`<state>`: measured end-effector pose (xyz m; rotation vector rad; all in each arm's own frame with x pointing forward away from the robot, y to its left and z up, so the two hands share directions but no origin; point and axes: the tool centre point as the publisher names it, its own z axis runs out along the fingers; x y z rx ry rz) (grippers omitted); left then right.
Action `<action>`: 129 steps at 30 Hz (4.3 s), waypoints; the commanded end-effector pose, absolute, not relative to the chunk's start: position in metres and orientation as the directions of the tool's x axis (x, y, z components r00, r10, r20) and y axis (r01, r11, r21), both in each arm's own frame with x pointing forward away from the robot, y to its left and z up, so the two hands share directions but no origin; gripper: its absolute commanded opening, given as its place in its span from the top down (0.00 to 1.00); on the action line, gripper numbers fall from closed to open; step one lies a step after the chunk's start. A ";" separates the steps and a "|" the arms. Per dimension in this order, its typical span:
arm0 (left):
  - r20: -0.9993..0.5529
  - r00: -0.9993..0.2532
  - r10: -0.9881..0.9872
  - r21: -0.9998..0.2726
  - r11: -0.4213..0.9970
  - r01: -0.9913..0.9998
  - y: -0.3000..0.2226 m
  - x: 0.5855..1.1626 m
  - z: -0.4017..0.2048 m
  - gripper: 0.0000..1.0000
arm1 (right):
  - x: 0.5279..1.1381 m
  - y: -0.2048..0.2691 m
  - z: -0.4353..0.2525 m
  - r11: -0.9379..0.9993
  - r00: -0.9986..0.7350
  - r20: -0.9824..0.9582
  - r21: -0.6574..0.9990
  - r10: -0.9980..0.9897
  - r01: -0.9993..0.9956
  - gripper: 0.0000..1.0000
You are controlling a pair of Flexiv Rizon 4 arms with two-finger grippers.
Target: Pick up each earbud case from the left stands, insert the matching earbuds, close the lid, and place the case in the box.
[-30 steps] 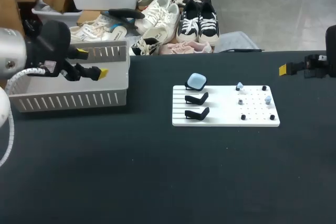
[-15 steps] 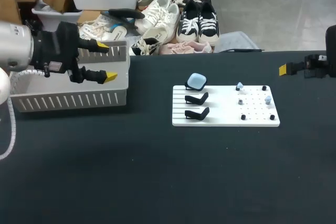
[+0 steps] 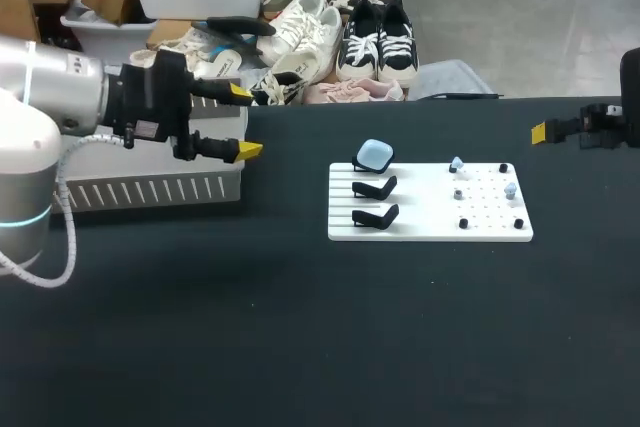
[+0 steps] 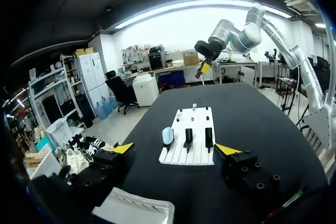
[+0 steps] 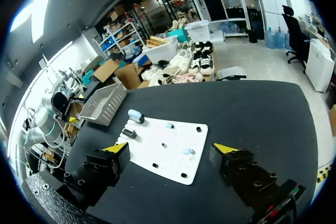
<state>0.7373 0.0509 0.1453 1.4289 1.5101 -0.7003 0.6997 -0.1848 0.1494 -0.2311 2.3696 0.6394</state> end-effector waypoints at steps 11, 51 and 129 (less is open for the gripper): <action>-0.889 0.113 0.444 0.166 0.083 0.983 0.007 0.781 0.116 0.00 | 0.700 -0.185 0.149 0.864 -0.765 -0.644 0.386 0.000 -0.324 0.00; -0.865 0.025 0.501 0.062 0.057 0.996 -0.072 0.811 0.057 0.00 | 0.700 -0.185 0.149 0.864 -0.765 -0.644 0.386 0.000 -0.324 0.00; -0.824 -0.055 0.564 -0.020 0.067 0.998 -0.116 0.819 0.012 0.50 | 0.700 -0.185 0.149 0.864 -0.765 -0.644 0.386 0.000 -0.324 0.00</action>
